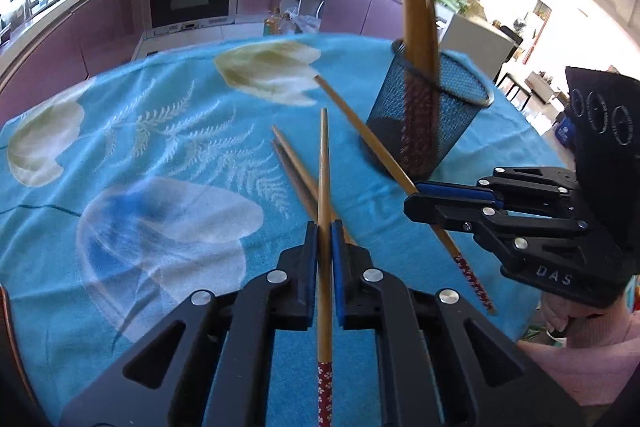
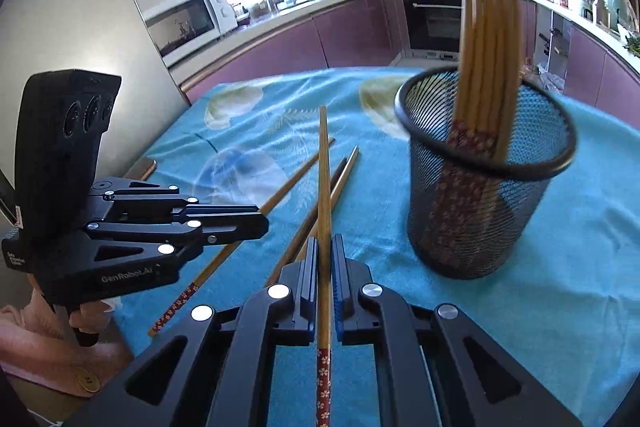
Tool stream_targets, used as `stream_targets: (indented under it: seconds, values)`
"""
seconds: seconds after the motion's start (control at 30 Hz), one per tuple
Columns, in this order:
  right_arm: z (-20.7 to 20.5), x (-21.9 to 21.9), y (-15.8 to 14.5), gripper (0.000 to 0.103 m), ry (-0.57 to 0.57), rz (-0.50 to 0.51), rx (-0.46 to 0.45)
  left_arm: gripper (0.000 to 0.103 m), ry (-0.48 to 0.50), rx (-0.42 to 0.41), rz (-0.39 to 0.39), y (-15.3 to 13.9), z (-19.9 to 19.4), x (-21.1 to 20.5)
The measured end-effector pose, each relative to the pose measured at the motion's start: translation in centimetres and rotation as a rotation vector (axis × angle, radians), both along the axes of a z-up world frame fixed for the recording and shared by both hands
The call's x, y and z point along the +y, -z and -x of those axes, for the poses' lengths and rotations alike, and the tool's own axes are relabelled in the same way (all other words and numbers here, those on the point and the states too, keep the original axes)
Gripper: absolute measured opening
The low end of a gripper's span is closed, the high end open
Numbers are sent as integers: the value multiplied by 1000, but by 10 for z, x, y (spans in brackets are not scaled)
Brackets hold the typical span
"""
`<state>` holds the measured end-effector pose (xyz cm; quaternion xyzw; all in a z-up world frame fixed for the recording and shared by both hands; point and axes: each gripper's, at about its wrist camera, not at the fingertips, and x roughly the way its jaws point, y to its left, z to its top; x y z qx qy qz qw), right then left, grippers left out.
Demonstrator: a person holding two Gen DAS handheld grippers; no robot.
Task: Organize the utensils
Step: 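Lift the left tool's chopstick upright over the cup while the right tool carries its own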
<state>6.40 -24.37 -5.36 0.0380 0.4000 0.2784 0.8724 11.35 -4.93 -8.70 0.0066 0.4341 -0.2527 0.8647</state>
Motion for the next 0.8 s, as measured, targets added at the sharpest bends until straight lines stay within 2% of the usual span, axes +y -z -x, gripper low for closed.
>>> stream_targets:
  seconds: [0.33,0.8]
  values:
    - [8,-33,-32,6,65,-89,-81,7,72,-103,107,-56,16,6]
    - [11,-54,-68,6,95,-146,-193,7,109,-187,201,-97,25,9]
